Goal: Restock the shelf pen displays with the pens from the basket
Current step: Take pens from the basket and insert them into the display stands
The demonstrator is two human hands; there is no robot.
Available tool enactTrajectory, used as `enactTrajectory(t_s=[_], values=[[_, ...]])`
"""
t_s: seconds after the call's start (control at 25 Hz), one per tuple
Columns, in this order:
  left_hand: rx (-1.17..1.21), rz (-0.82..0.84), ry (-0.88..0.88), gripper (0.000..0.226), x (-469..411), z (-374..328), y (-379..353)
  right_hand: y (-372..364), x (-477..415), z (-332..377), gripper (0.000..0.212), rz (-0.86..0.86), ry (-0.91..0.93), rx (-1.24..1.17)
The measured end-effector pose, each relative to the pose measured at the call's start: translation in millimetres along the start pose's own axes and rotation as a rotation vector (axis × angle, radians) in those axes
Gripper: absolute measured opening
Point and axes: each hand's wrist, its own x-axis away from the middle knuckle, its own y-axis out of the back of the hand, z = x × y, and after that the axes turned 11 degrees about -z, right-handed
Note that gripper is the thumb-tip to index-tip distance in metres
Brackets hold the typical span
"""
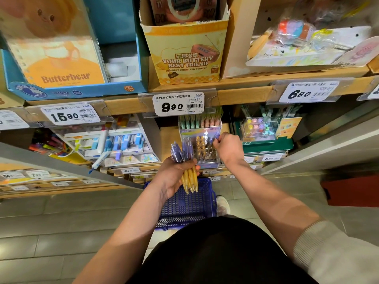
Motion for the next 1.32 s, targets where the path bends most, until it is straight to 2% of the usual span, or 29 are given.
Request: enactTrajectory(t_s=[0.28, 0.52, 1.12, 1.32], values=[[0.016, -0.004, 0.006, 0.034, 1.2, 2.9, 1.5, 1.0, 4.4, 6.9, 0.023, 0.000, 0.100, 0.123], [0.032, -0.004, 0.009, 0.040, -0.1, 5.2, 2.9, 3.9, 0.5, 6.0, 0.027, 0.010, 0.088, 0.130], [0.021, -0.019, 0.023, 0.036, -1.9, 7.9, 5.6, 6.4, -4.7, -2.4, 0.022, 0.095, 0.144, 0.133], [0.013, -0.023, 0.022, 0.036, -2.6, 6.9, 6.0, 3.9, -6.2, -4.8, 0.022, 0.067, 0.152, 0.165]])
